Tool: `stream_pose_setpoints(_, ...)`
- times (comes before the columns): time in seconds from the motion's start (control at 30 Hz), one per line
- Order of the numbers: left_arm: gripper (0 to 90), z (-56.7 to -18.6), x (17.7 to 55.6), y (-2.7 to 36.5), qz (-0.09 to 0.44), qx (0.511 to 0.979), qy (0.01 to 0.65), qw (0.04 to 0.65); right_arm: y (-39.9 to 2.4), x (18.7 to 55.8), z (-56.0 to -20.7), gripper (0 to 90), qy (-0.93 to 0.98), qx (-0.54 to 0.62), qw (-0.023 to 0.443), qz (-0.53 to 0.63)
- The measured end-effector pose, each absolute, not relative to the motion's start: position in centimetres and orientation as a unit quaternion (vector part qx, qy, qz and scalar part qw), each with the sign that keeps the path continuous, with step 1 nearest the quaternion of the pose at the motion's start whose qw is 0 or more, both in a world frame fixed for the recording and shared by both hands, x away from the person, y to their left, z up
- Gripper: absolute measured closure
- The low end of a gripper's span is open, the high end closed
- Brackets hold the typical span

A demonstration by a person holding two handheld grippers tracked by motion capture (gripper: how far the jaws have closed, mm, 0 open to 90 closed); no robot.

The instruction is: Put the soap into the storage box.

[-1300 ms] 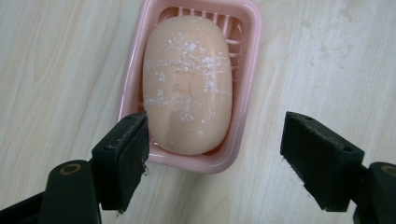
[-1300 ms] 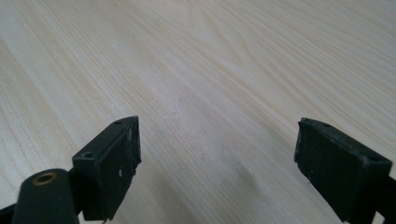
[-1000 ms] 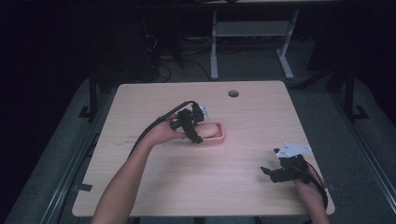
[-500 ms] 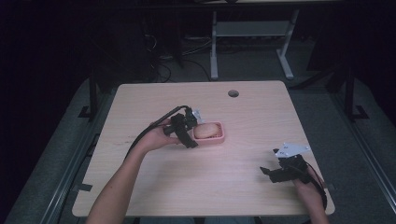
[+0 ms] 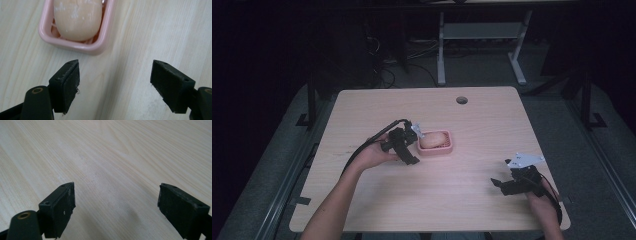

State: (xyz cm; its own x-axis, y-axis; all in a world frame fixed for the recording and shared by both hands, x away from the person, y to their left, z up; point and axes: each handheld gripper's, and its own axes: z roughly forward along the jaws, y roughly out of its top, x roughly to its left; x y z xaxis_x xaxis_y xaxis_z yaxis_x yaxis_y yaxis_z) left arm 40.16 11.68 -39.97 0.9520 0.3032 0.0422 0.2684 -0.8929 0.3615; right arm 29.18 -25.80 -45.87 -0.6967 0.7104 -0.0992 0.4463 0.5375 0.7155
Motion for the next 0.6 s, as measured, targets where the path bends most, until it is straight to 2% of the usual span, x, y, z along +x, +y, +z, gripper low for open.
stream_pose_setpoints(0.6,23.2,-41.1,38.6,14.2,0.045,0.967,0.163,0.191,-25.7,29.2,-46.0,13.9,0.855,0.343,0.191,0.34)
